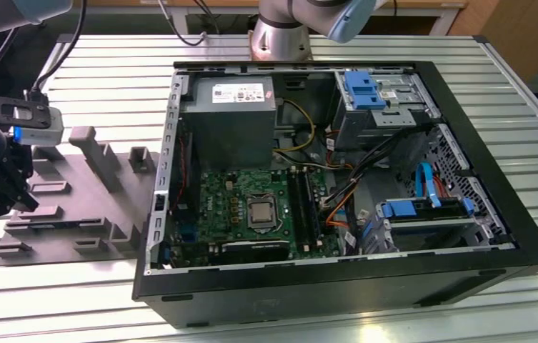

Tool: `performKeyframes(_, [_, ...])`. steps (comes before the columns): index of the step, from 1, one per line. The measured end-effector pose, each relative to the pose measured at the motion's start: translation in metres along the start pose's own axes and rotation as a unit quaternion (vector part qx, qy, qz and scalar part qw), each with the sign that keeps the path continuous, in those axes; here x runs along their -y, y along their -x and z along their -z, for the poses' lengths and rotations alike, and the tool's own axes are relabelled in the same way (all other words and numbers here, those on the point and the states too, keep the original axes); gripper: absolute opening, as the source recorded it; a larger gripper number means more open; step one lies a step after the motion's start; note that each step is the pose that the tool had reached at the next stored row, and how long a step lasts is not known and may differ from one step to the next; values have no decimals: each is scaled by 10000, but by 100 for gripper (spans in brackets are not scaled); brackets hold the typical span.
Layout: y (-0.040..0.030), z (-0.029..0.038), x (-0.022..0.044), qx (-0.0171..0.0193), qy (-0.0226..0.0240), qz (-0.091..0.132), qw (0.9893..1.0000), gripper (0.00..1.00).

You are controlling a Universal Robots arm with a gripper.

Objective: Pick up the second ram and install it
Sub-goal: 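Pick up the second ram and move it above second insertion slot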

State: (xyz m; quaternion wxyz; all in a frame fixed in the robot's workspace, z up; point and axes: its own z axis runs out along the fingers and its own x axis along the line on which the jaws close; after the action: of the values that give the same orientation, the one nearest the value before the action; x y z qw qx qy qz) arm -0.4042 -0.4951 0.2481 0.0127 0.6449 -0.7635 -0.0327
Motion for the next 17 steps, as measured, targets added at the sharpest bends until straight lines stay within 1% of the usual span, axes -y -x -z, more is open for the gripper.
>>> performKeyframes(17, [-2,-82,5,-2,1,22,10000,11])
